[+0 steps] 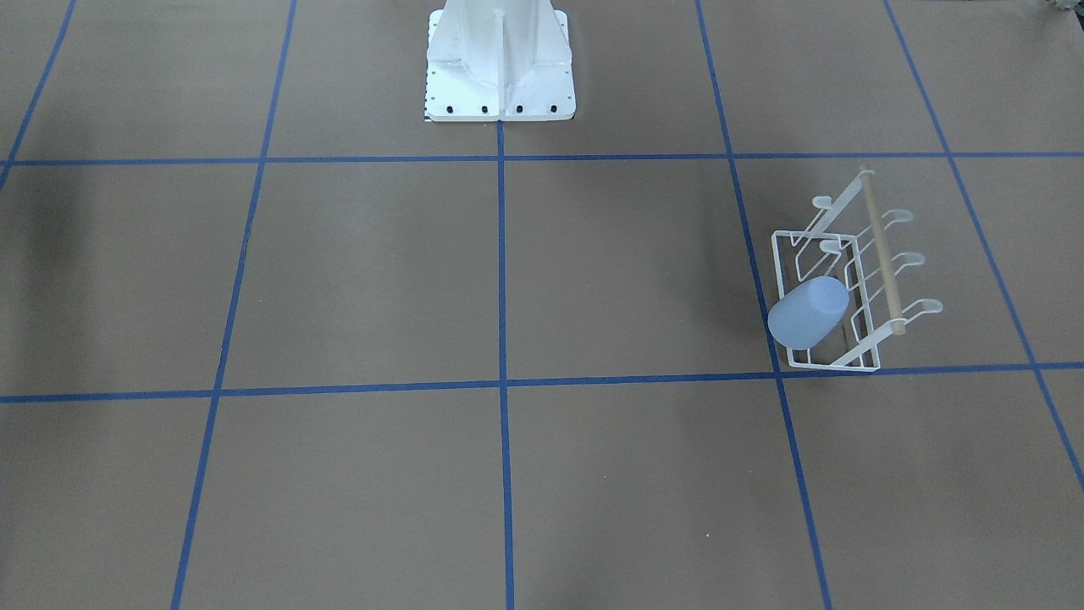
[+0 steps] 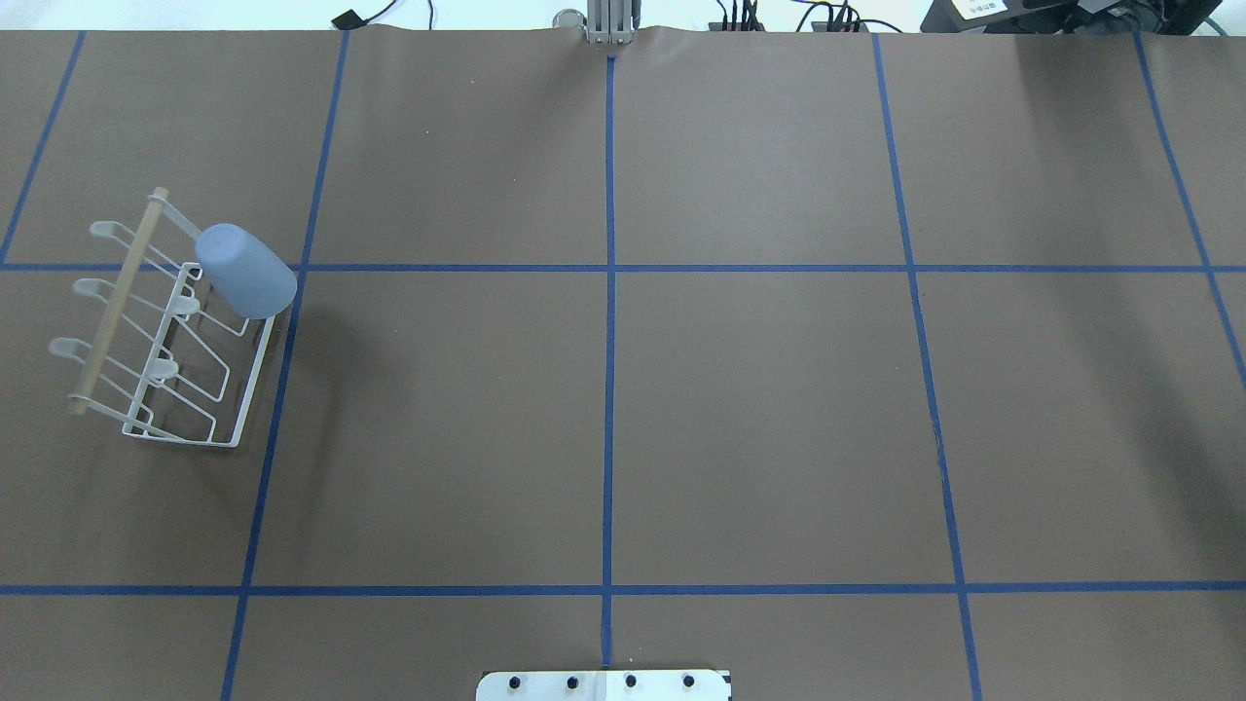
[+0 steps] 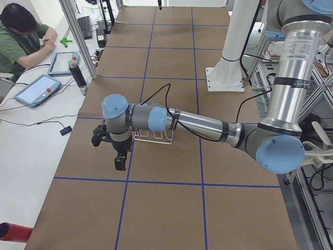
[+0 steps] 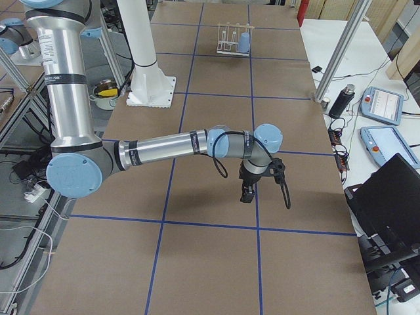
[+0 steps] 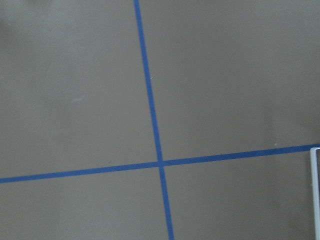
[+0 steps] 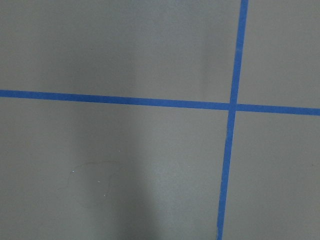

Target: Hang cup on cup holder

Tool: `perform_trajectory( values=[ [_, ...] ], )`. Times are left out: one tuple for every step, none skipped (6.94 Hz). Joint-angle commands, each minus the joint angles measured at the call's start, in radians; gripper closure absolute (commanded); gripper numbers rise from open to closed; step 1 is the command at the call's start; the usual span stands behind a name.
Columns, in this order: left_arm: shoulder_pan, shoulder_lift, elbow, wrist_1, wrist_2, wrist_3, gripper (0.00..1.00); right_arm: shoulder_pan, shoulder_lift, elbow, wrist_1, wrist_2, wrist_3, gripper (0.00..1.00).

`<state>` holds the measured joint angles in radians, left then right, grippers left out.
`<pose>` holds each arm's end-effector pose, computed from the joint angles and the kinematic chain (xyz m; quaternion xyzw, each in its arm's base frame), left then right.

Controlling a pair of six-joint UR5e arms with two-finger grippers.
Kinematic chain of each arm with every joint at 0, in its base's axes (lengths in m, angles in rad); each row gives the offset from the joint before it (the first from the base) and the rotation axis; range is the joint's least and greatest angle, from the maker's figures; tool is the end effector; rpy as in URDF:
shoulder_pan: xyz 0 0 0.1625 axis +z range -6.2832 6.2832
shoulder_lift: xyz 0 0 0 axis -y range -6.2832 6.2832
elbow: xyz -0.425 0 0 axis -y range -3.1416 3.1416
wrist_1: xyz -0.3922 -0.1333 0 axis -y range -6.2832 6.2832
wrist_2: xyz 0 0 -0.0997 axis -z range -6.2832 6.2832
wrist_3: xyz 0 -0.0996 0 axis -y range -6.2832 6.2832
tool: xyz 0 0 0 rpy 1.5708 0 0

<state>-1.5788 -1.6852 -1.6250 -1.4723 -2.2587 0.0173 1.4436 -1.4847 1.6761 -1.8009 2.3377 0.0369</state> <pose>-0.0744 -0.5394 0.5887 0.0373 0.3366 0.0162 0.9408 -0.0021 -0.5224 0.5868 -0.0485 -0.3713 -0.0346 0.9266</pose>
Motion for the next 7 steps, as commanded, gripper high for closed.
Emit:
perform_trajectory(
  values=[
    [-0.027,0.084,0.016,-0.116,-0.021,0.007,0.01,0.024,-0.031,0.004,0.002,-0.003,-0.002,0.00],
    [-0.027,0.107,0.013,-0.141,-0.022,0.006,0.01,0.037,-0.051,0.002,0.002,-0.012,-0.014,0.00],
    [-0.026,0.127,0.019,-0.161,-0.021,0.006,0.01,0.047,-0.066,-0.001,0.002,-0.015,-0.061,0.00],
    [-0.023,0.116,0.002,-0.154,-0.018,-0.006,0.01,0.061,-0.068,0.002,0.002,-0.014,-0.065,0.00],
    [-0.018,0.107,0.001,-0.148,-0.016,-0.010,0.01,0.067,-0.068,0.002,0.000,-0.014,-0.055,0.00],
    [-0.017,0.102,-0.004,-0.145,-0.016,-0.010,0.01,0.073,-0.068,0.004,0.000,-0.015,-0.051,0.00],
    [-0.016,0.101,-0.003,-0.145,-0.018,-0.010,0.01,0.075,-0.068,0.001,0.002,-0.018,-0.052,0.00]
  ],
)
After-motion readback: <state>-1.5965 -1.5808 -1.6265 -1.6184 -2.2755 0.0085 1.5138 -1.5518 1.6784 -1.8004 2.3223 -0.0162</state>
